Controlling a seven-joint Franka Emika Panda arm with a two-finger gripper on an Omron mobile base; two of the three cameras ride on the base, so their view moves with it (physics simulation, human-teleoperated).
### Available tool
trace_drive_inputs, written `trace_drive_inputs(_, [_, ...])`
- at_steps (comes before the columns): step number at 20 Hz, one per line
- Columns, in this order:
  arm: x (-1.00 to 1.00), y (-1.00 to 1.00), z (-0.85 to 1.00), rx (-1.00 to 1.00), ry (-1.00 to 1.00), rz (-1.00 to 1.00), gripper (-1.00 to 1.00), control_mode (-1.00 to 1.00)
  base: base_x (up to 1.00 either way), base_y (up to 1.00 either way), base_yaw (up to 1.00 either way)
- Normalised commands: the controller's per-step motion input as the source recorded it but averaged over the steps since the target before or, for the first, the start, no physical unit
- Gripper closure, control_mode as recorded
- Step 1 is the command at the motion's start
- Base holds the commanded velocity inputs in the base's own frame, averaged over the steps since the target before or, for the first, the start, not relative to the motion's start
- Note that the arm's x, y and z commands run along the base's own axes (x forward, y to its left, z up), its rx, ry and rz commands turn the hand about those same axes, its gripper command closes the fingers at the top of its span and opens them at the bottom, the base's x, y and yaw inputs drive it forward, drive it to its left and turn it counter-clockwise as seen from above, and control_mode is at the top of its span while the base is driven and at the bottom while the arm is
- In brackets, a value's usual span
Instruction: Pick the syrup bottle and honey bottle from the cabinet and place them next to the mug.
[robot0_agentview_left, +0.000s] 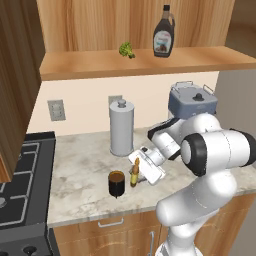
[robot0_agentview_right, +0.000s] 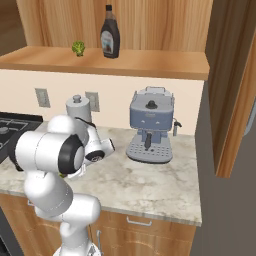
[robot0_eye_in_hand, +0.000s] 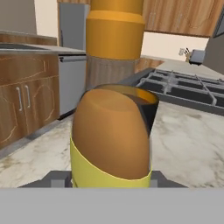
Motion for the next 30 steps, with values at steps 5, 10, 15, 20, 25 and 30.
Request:
trace_drive_inputs(5, [0.00,0.00,0.00,0.00,0.00,0.00,1.00,-1.00,0.00,0.00,0.00])
trace_drive_inputs(10, [0.00,0.00,0.00,0.00,0.00,0.00,-1.00,-1.00,0.00,0.00,0.00])
trace_drive_inputs(15, [0.00,0.00,0.00,0.00,0.00,0.00,-1.00,-1.00,0.00,0.00,0.00])
trace_drive_inputs(20, [0.00,-0.03,0.00,0.00,0.00,0.00,-1.00,-1.00,0.00,0.00,0.00])
trace_drive_inputs(25, [0.02,-0.35,0.01,0.03,0.00,-0.01,-1.00,-1.00,0.00,0.00,0.00])
trace_drive_inputs(30, [0.09,-0.41,0.08,0.08,0.00,-0.02,-1.00,-1.00,0.00,0.00,0.00])
